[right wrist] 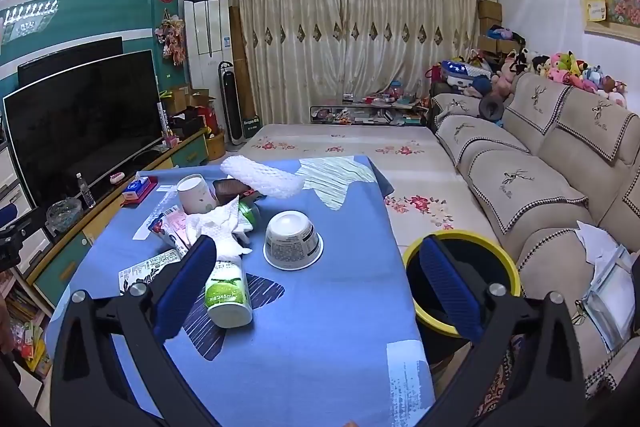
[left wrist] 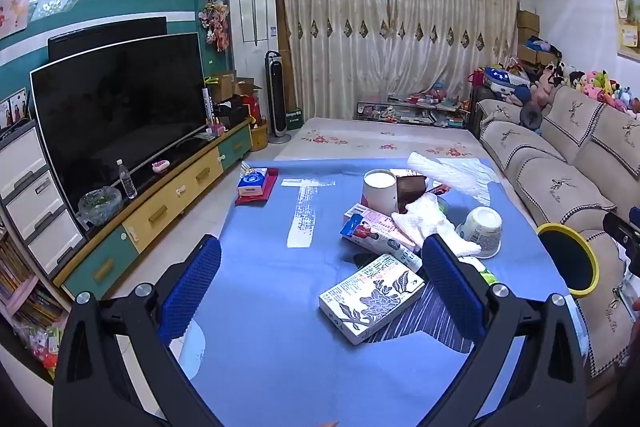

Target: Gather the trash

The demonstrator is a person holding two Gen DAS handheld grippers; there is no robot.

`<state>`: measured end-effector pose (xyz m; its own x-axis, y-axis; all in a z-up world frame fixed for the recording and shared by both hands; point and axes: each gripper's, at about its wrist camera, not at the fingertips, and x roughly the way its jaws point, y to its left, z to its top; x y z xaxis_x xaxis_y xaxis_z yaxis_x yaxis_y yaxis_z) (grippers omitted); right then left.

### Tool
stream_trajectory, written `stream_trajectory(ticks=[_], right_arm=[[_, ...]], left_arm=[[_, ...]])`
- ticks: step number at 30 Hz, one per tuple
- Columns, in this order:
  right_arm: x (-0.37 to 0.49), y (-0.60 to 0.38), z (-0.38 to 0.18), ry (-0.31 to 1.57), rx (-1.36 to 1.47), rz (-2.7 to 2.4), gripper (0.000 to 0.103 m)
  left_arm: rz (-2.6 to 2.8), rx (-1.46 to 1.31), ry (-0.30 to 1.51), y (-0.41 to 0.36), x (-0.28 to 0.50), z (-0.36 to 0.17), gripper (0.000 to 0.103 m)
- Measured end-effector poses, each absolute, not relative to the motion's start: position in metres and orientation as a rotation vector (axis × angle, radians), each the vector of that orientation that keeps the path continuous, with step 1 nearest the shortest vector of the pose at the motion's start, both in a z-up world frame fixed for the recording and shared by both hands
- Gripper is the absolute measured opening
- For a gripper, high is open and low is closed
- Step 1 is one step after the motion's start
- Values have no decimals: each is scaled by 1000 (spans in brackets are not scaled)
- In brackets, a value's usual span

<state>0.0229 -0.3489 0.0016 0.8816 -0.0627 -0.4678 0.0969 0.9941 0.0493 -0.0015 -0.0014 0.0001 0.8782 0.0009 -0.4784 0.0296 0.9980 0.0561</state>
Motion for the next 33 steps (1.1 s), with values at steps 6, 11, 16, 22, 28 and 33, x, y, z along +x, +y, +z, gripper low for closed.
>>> stream_trajectory(ticks=[6,11,16,22,28,33], right_arm=[[23,-349,1,486,78,-84,97],[23,-349,1,487,81,-84,97],[23,-350,2,487,79,-84,97],[26,-346,-2,489,82,-79,97],[25,-347,-1,491,84,-78,97],[25,-346,-3,492,84,-77,97]], left_arm=[[-23,62,505,-5,-6,8,99],[-31,62,511,-5,-5,2,99],[-35,56,520,-3,-3,0,99],[-36,53,523,-2,-3,-1,99],[-37,54,526,-1,-2,-2,99],[-39,54,528,0,-1,-4,99]])
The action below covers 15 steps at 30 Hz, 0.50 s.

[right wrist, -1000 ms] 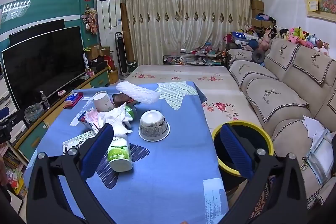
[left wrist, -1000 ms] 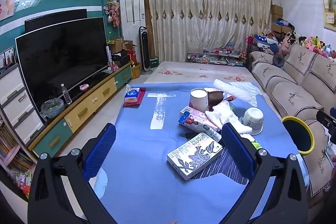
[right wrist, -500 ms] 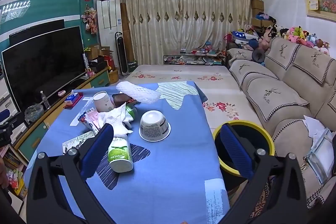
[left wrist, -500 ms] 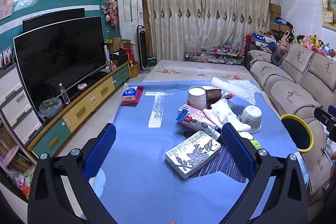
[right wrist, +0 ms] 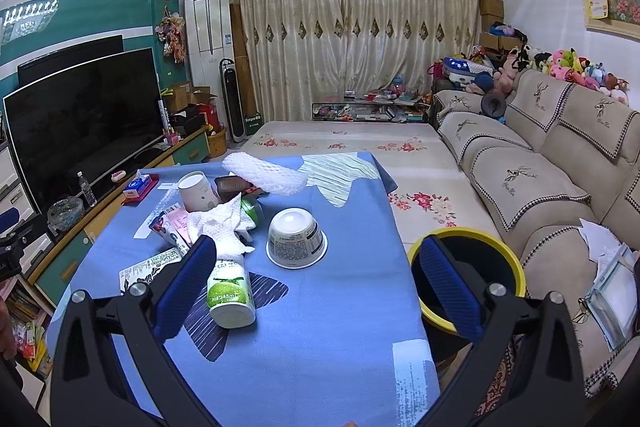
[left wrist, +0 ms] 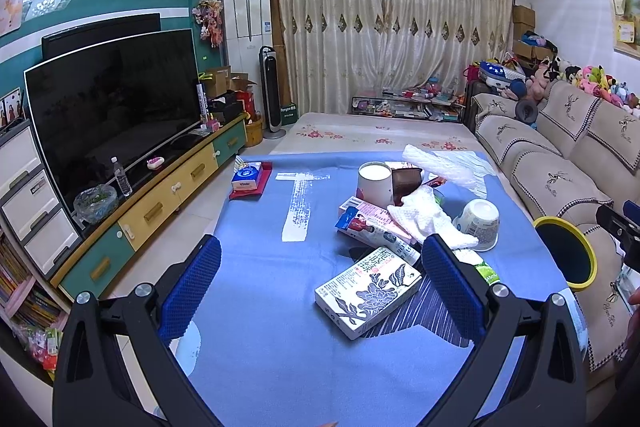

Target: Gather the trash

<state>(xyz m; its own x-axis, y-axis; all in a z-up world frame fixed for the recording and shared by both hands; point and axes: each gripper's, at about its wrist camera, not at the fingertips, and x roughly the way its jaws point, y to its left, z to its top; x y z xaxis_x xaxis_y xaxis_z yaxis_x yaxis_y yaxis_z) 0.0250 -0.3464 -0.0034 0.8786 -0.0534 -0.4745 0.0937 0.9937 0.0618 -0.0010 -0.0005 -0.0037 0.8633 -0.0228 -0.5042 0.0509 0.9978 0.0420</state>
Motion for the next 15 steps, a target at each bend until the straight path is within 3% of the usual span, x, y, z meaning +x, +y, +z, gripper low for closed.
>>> stream_trajectory(ticks=[15], right_arm=[[26,-346,-3,500,85,-77,97]], left_arm=[[-44,55,535,-1,3,-9,99]])
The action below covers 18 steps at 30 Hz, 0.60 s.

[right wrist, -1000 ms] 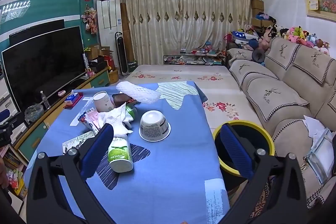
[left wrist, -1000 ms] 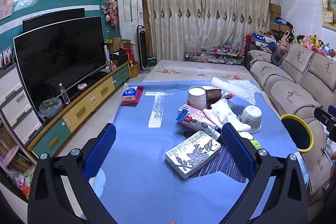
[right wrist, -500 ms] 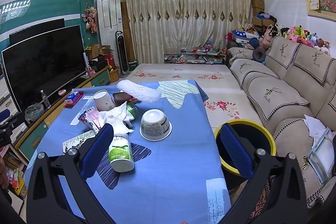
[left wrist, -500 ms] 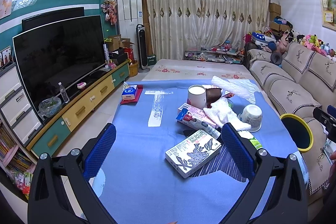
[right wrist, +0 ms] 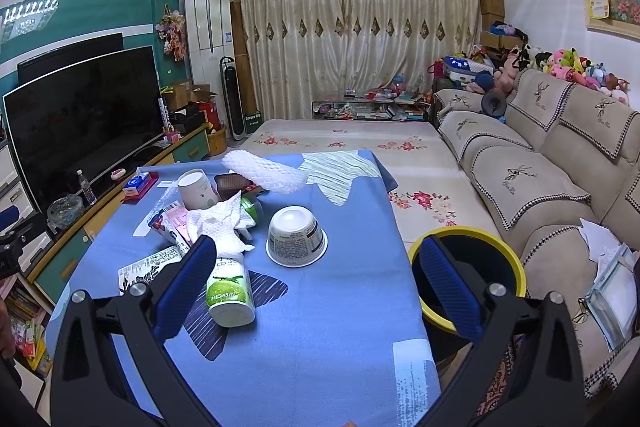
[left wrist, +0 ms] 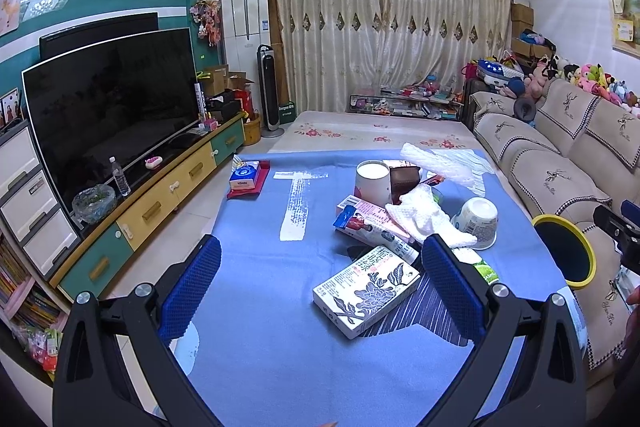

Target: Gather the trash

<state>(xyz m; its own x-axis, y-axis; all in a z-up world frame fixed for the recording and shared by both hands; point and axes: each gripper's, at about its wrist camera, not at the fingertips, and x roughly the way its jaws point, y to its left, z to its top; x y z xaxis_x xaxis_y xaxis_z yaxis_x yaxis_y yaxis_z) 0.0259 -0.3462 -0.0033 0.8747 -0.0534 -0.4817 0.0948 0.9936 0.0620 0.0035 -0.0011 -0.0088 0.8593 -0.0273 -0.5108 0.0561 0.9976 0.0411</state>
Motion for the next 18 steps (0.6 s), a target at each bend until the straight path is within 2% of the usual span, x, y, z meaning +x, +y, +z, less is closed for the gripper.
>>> stream_trajectory(ticks=[18], right_arm=[[28,-346,-13,507,87,-72,97]], left_arm=[[-44,60,534,-4,3,-8,99]])
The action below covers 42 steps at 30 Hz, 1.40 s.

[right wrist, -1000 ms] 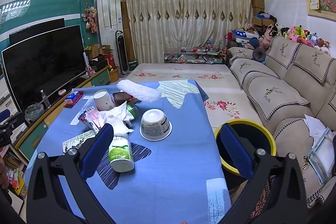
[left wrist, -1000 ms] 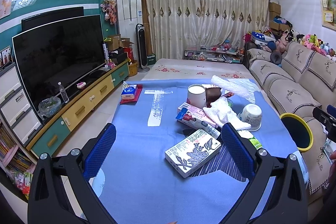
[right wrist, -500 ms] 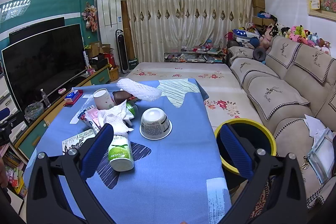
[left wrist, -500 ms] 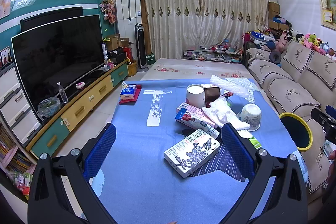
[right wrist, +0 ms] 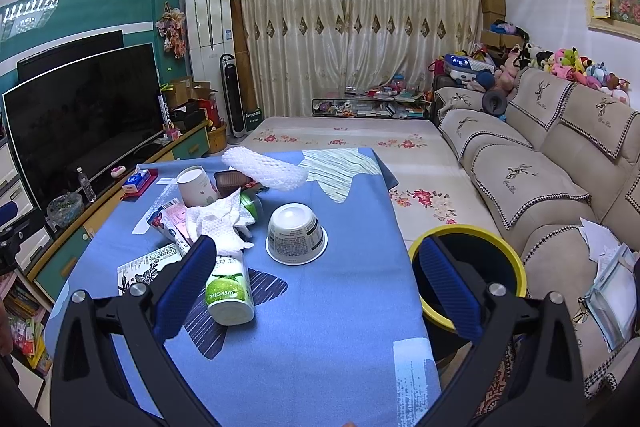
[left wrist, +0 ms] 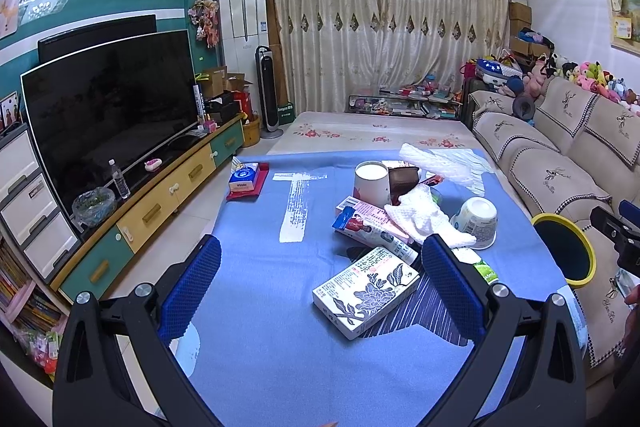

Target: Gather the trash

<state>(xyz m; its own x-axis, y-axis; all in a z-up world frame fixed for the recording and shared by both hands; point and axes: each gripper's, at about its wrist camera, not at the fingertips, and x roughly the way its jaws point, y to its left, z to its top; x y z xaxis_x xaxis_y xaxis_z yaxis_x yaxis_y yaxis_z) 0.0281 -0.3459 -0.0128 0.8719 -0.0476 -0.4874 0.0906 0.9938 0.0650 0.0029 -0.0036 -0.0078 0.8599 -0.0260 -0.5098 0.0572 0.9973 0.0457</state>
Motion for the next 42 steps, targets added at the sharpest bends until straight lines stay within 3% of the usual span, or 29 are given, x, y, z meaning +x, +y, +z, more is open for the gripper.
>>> stream_trajectory(ticks=[21,37,40,42], right_arm=[[30,-345,-18,514,83,-72,97],[49,-318,-56,568,50,93,97],[68,-303,-81,648,65,190,89],[79,-295,-95,692,63,213,78]], left_arm=[[-44,62,538,-4,4,-7,99],[-36,61,560,2,20,-14,99],[-35,62,566,2,24,-18,99],[-30,61,573,3,28,-22,99]])
